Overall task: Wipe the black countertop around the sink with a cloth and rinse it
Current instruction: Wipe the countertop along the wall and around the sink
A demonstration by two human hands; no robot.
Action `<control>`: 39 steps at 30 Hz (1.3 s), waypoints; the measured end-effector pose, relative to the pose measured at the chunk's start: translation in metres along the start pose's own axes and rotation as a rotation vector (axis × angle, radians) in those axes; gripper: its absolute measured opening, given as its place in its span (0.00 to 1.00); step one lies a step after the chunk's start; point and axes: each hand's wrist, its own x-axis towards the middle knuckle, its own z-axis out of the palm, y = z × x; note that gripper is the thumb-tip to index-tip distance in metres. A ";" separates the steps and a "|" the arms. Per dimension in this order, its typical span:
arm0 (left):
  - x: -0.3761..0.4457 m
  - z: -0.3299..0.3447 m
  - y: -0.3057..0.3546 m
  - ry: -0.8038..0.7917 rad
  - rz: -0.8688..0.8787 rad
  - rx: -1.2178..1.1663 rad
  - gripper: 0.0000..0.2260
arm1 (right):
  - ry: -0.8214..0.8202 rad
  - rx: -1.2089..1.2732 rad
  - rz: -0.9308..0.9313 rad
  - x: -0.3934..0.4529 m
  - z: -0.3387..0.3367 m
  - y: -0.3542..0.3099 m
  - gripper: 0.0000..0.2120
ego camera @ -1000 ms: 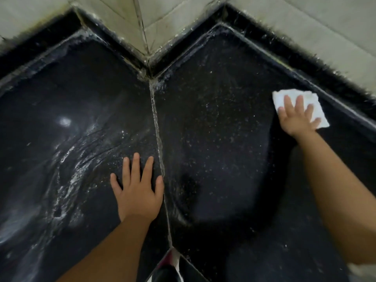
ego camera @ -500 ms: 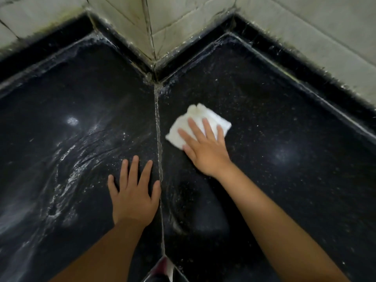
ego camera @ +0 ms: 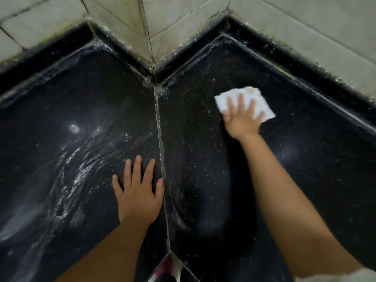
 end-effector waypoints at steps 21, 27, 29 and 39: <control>-0.002 0.002 0.000 0.070 0.021 -0.018 0.38 | 0.014 0.037 -0.019 -0.034 0.003 0.036 0.23; -0.003 0.004 -0.002 0.082 0.026 -0.030 0.38 | 0.052 -0.035 -0.216 -0.101 0.047 0.040 0.28; -0.003 0.003 -0.003 0.084 0.025 -0.045 0.38 | 0.058 -0.079 -0.261 -0.138 0.063 0.062 0.33; -0.001 0.003 -0.001 0.081 0.016 -0.064 0.38 | 0.027 -0.001 0.060 -0.090 0.018 0.091 0.24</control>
